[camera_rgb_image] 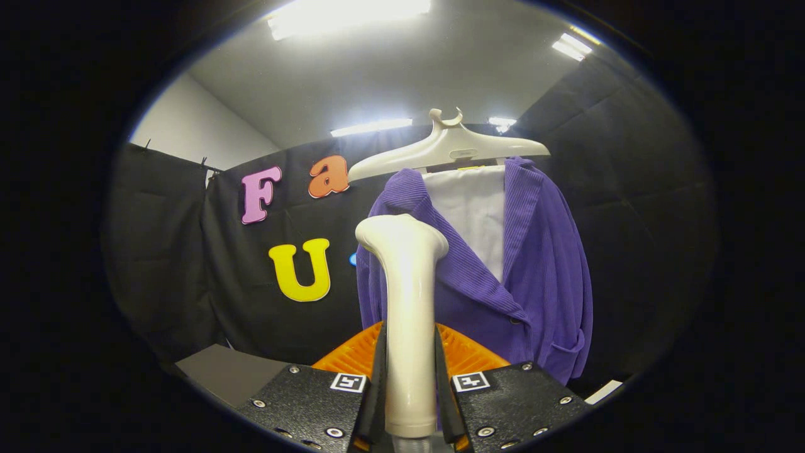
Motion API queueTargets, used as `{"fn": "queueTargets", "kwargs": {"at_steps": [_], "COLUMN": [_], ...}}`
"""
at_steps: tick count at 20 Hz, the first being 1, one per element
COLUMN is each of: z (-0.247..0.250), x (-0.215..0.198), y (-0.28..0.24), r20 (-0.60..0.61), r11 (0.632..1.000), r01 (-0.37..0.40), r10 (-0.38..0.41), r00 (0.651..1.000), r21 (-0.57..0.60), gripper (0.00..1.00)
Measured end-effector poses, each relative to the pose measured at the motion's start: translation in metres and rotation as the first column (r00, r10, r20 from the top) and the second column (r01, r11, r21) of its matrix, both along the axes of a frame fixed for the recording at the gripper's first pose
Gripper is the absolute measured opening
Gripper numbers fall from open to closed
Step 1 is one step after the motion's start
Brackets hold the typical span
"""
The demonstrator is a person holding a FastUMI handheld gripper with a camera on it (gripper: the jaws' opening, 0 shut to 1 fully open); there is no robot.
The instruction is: Iron the clothes twice with a garment steamer, once on the left side and once on the right side.
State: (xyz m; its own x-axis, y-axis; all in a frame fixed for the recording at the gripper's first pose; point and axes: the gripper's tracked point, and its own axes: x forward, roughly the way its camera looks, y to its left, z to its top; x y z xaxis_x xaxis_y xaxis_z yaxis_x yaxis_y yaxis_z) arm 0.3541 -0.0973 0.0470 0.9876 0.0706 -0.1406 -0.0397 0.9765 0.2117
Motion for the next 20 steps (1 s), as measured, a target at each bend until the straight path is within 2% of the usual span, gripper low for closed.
{"fn": "queueTargets", "kwargs": {"at_steps": [9, 20], "z": [-0.058, -0.135], "x": [-0.023, -0.051], "y": [0.0, -0.009], "r20": [-0.119, -0.285], "r11": [1.0, 1.0], "r01": [-0.007, 0.017], "r10": [0.006, -0.021], "r00": [0.993, 0.958], "r21": [-0.006, -0.017], "gripper": [0.36, 0.36]}}
